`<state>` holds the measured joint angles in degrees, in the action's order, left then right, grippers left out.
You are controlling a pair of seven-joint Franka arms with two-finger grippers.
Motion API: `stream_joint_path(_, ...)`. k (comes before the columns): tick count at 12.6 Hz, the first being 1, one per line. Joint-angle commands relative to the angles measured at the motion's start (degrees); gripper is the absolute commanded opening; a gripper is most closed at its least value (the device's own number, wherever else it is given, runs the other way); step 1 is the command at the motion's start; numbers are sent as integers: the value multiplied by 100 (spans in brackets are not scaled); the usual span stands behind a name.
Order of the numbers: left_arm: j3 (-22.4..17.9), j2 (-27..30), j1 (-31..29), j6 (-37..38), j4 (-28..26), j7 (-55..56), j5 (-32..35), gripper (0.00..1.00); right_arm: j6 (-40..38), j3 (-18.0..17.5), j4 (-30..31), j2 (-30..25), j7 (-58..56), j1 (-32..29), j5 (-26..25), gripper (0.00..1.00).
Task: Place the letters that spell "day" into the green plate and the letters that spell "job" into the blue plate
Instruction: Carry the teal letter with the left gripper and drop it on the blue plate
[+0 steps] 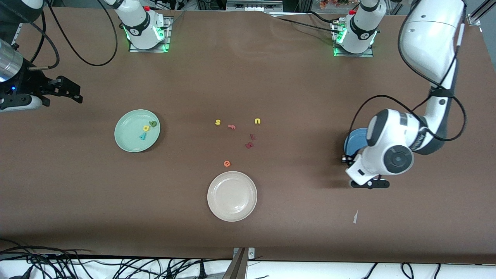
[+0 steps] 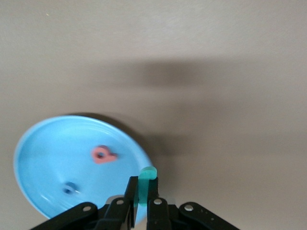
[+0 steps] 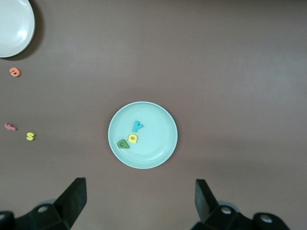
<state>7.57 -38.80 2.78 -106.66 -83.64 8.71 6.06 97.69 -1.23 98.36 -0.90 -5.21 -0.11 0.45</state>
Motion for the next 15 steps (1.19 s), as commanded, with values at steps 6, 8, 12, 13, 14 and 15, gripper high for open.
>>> stream_joint_path(6, 34, 39, -629, 57, -73, -1961, 71, 100, 13, -88, 96, -51, 64, -94, -63, 100)
stream_joint_path(8, 34, 171, -725, 75, -38, -1865, 36, 100, 5, 43, 70, -59, -32, -112, -97, 100)
stream_joint_path(12, 60, 811, -752, 556, -3, -646, 36, 100, -250, 52, -131, 98, -32, -112, -133, 100)
stream_joint_path(13, 51, 978, -752, 802, -3, -634, 44, 100, -276, 52, -185, 134, -24, -103, -133, 100)
stream_joint_path(14, 34, 1163, -761, 1031, -3, -643, 88, 100, -268, 44, -194, 134, -24, -103, -124, 100)
stream_joint_path(15, 34, 1313, -857, 1190, 6, -643, 53, 100, -294, 26, -194, 125, 20, -94, -124, 100)
